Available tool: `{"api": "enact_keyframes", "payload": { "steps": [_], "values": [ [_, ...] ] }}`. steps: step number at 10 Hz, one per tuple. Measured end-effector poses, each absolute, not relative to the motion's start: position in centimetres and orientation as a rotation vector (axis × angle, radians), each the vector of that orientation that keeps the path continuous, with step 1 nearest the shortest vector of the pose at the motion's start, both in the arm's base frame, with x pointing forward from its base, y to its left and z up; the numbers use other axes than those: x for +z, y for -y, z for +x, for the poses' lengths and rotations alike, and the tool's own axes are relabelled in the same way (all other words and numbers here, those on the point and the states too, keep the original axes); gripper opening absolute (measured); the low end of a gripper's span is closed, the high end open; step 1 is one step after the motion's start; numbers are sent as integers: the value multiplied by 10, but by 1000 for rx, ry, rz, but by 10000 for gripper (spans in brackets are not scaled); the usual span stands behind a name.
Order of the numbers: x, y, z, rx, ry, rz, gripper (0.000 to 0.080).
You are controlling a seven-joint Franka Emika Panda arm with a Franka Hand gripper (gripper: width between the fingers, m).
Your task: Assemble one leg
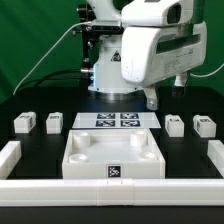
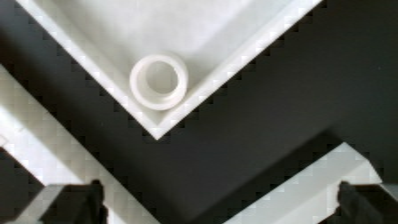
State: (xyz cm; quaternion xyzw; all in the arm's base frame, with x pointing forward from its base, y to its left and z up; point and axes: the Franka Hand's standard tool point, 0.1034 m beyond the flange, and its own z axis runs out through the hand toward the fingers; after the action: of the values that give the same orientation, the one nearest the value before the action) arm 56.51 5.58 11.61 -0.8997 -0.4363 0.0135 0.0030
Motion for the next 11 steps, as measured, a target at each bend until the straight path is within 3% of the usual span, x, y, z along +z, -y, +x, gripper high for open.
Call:
{"api": "enact_keyframes", "payload": {
  "steps": [8, 11],
  "values": [
    [116, -56, 565, 43, 1367, -2821, 650],
    [112, -49, 542, 58, 1503, -2748, 650]
  ]
}}
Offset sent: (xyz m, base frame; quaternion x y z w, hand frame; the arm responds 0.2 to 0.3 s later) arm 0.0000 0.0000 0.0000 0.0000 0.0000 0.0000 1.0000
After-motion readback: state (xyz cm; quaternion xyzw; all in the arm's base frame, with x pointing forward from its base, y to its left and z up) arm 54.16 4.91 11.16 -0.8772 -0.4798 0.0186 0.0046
